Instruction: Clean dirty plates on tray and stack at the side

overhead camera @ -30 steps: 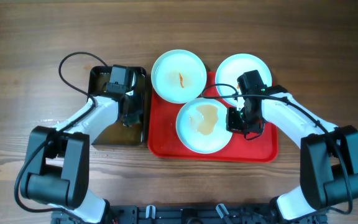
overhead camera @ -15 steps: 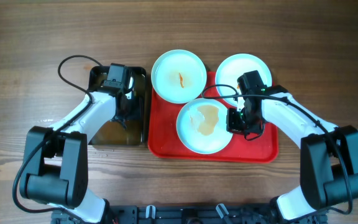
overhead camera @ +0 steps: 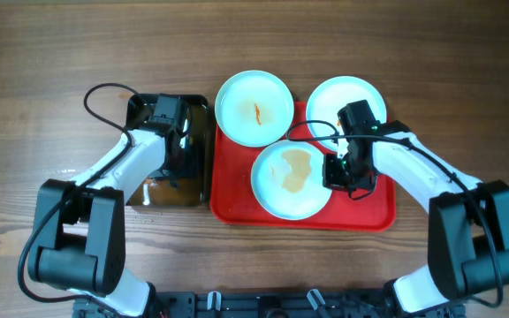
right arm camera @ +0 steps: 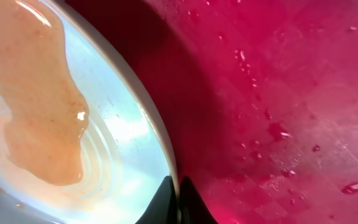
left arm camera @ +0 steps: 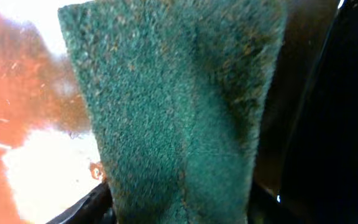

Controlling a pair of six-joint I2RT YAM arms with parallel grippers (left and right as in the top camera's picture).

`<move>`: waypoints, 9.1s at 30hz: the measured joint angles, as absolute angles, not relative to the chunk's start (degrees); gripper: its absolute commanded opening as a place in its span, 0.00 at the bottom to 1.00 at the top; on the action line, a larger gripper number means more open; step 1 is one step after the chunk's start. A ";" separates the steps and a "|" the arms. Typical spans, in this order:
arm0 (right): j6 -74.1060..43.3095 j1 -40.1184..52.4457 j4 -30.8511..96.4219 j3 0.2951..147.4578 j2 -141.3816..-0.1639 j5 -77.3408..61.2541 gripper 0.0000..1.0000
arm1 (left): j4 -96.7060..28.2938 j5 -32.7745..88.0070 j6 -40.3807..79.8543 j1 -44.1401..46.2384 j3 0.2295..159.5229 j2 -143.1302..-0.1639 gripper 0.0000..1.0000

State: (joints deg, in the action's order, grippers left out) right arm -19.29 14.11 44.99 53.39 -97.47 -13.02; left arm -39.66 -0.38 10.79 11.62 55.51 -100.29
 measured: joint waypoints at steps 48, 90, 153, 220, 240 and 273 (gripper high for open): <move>-22.31 23.64 36.01 53.17 -77.34 31.40 0.04 | -39.62 -1.02 10.83 11.64 55.53 -100.29 0.67; -17.87 -19.20 36.05 50.22 -77.32 -19.35 0.61 | -39.59 -1.02 10.83 11.64 55.53 -100.29 0.67; -36.12 24.67 25.74 50.59 -97.19 -7.42 0.08 | -27.77 -0.97 12.73 11.64 55.46 -100.31 0.47; -32.47 24.67 20.67 50.59 -97.19 -6.90 0.07 | -18.37 -1.41 14.04 11.64 55.35 -87.33 0.04; -31.59 24.67 20.80 50.59 -97.19 -6.76 0.04 | -24.64 2.33 14.04 16.53 55.24 -98.19 0.04; -29.23 24.71 22.90 50.59 -97.19 -7.05 0.05 | -8.40 29.91 37.17 29.34 56.10 -109.54 0.04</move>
